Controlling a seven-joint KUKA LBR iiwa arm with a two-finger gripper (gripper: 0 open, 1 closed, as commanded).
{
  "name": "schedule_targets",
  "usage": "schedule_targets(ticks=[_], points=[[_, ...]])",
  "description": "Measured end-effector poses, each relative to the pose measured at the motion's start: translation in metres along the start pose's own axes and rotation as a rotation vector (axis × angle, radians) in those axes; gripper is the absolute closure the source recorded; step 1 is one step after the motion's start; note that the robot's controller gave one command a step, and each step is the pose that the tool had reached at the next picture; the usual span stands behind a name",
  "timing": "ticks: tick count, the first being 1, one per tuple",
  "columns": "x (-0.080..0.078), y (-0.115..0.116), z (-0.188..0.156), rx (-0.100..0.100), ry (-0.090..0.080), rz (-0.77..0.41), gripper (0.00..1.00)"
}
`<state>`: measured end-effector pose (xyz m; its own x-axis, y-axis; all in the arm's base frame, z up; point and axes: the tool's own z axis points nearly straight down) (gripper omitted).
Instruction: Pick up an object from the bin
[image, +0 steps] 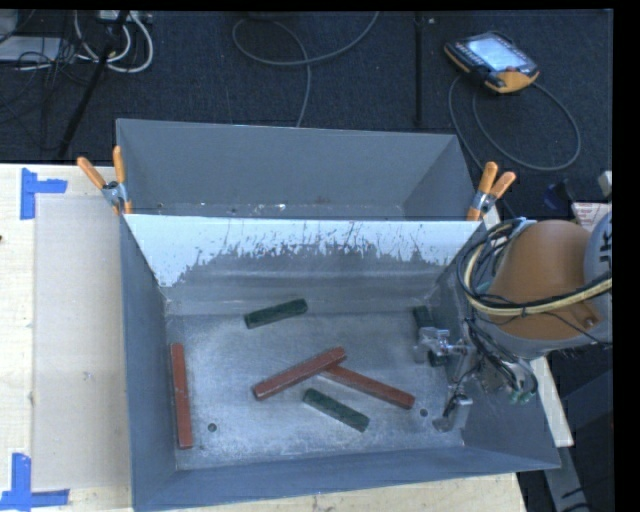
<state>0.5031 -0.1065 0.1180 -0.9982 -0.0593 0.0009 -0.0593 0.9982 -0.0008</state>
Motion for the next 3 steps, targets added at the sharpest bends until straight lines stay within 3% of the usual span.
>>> schedule_targets(ticks=[1,2,3], points=[[-0.004,0.010,0.030,-0.005,-0.001,-0.253,0.00],[-0.002,0.076,0.047,-0.002,0.001,0.087,1.00],[-0.002,0.076,0.047,-0.002,0.001,0.086,1.00]])
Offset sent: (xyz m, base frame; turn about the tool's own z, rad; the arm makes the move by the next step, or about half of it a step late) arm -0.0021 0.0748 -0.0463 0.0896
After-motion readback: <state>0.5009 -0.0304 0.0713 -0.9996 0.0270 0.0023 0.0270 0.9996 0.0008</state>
